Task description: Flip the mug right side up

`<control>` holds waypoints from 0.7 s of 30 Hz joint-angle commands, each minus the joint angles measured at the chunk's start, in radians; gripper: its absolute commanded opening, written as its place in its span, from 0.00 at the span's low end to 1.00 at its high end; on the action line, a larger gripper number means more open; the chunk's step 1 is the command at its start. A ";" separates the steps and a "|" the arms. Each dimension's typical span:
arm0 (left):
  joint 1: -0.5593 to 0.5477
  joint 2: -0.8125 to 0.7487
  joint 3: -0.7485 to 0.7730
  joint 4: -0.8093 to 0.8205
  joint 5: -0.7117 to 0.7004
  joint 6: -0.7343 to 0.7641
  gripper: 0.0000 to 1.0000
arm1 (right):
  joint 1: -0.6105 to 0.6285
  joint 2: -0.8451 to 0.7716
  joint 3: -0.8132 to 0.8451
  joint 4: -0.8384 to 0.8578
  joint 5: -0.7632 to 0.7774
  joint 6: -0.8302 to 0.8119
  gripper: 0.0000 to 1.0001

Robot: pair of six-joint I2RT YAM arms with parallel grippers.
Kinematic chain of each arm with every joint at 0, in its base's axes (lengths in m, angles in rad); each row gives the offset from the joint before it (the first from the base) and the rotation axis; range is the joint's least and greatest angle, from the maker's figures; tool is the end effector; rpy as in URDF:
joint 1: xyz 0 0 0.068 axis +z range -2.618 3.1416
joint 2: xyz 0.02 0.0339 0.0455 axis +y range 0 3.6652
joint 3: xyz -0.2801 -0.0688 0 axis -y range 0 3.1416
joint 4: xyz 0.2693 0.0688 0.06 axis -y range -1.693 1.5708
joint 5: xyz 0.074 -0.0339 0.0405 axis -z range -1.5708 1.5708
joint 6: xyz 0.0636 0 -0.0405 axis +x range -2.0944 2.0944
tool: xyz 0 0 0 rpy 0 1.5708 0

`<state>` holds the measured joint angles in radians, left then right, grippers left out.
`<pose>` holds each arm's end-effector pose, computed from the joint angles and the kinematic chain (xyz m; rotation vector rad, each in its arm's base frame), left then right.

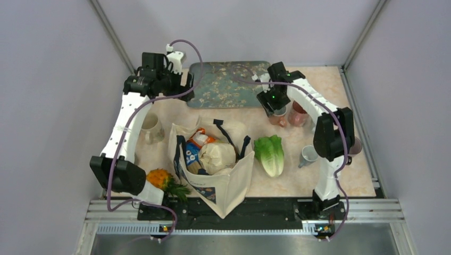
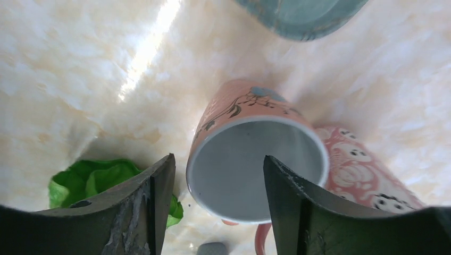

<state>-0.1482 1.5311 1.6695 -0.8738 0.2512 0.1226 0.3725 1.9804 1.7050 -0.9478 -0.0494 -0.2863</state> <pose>0.3615 -0.0700 0.3990 0.4368 2.2547 -0.3025 0.4216 0.1681 0.2256 -0.9156 2.6409 0.0901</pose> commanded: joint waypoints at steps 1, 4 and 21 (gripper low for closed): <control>0.002 -0.085 0.005 0.043 -0.027 0.013 0.99 | 0.006 -0.136 0.114 0.011 -0.030 0.044 0.67; 0.002 -0.136 0.003 0.043 -0.065 0.029 0.99 | 0.006 -0.198 0.133 0.014 -0.026 0.056 0.86; 0.004 -1.158 -1.088 0.736 -0.498 0.070 0.99 | -0.022 -1.386 -1.122 0.996 0.256 0.162 0.99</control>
<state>-0.1482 0.5053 0.8360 -0.4400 -0.1234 0.2089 0.3557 0.6880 0.7364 -0.1005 0.1413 -0.1452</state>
